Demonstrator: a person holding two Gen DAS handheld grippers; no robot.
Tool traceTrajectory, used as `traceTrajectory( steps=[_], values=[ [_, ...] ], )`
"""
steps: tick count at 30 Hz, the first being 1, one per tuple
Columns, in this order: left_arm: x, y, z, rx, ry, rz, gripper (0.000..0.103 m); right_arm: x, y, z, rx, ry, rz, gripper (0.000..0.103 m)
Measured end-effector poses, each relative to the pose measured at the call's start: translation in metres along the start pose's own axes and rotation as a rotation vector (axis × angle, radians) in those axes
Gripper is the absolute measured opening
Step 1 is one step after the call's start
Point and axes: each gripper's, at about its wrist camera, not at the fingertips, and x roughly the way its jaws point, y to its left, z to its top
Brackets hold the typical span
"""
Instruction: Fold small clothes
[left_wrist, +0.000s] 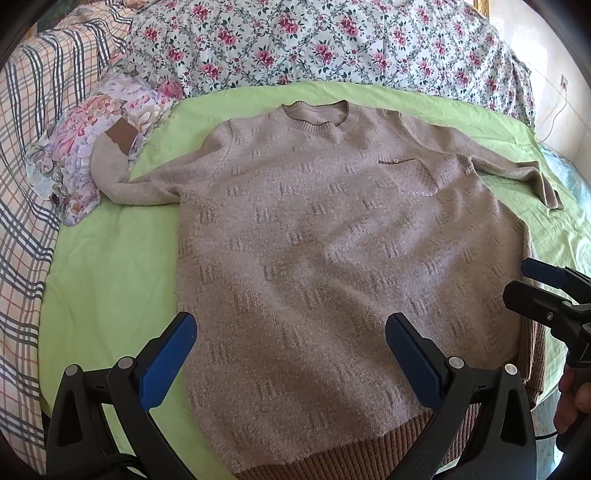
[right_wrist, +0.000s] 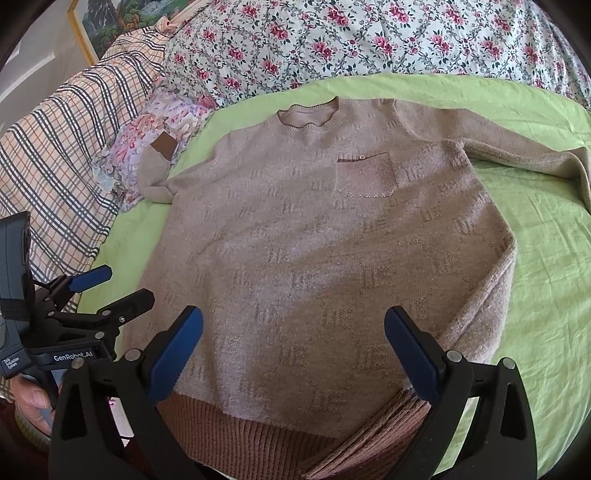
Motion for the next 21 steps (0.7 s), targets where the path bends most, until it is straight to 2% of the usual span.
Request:
traceTrajectory(
  steps=[4, 10, 16, 18, 21],
  values=[
    [0.003, 0.001, 0.002, -0.003, -0.005, -0.004, 0.102, -0.001, -0.003, 0.002, 0.012, -0.01, 0.002, 0.099],
    [0.011, 0.003, 0.006, -0.049, 0.012, -0.091, 0.102, -0.002, -0.019, 0.002, 0.056, -0.019, -0.001, 0.099],
    [0.023, -0.001, 0.014, -0.028, 0.034, -0.062, 0.102, -0.006, -0.041, 0.005, 0.129, -0.042, 0.022, 0.098],
    [0.027, -0.001, 0.018, -0.049, 0.048, -0.094, 0.102, -0.007, -0.049, 0.006, 0.154, -0.046, 0.032, 0.098],
    [0.032, -0.002, 0.024, -0.055, 0.06, -0.104, 0.102, -0.011, -0.063, 0.009, 0.184, -0.054, 0.017, 0.093]
  ],
)
